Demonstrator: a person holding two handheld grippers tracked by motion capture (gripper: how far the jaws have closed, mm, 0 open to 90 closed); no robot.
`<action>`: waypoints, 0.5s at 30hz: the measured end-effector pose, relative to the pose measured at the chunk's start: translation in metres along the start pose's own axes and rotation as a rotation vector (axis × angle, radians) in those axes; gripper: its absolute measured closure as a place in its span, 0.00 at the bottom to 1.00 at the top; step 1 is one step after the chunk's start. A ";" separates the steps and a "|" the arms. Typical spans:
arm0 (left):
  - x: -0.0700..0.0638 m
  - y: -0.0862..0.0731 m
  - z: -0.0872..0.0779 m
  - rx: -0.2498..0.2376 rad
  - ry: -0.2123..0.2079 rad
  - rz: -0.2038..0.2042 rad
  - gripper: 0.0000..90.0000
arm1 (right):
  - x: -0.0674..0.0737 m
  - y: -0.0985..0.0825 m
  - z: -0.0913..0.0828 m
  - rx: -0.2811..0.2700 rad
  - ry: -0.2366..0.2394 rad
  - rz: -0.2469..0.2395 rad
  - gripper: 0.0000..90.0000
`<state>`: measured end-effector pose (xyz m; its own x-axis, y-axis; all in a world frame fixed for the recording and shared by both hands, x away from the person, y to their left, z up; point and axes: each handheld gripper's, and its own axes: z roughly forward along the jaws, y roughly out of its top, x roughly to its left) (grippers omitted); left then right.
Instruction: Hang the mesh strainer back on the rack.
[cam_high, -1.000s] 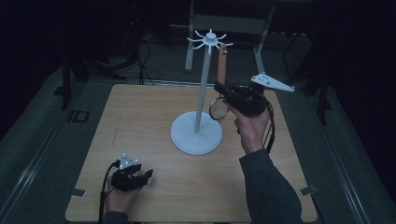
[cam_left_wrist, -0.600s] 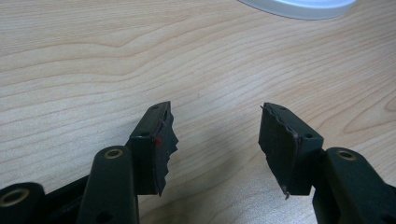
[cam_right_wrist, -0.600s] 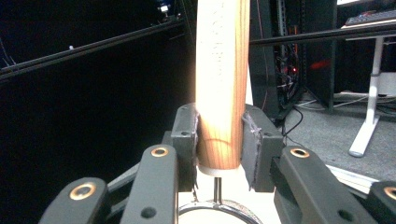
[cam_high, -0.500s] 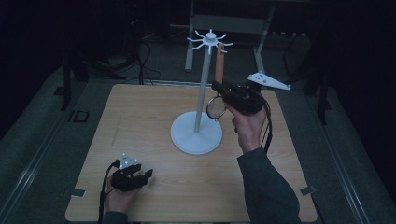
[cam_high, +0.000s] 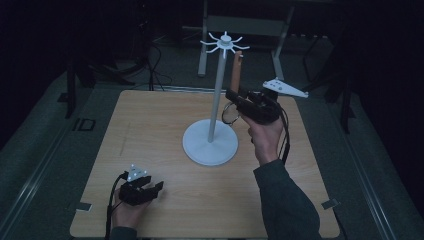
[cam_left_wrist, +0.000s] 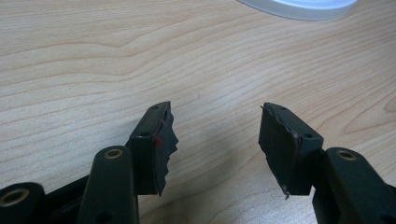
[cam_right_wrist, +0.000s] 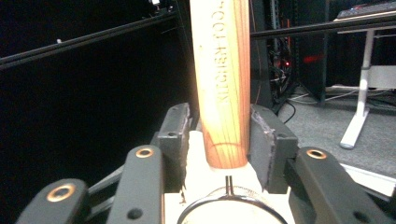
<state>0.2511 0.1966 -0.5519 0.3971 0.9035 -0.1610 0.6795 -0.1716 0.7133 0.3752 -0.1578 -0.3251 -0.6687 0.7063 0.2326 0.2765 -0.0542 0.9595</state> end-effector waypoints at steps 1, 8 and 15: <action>0.000 0.000 0.000 0.000 0.000 0.000 0.50 | 0.001 0.000 0.000 0.002 -0.011 -0.007 0.60; 0.000 0.000 0.000 0.001 -0.001 0.001 0.50 | 0.001 -0.004 -0.002 0.017 -0.059 -0.036 0.51; 0.000 0.000 0.001 0.002 -0.001 0.002 0.50 | 0.001 -0.006 -0.004 0.052 -0.121 -0.088 0.44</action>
<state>0.2513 0.1959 -0.5523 0.3988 0.9029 -0.1601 0.6801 -0.1741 0.7122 0.3694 -0.1596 -0.3300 -0.6049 0.7867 0.1237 0.2579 0.0466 0.9650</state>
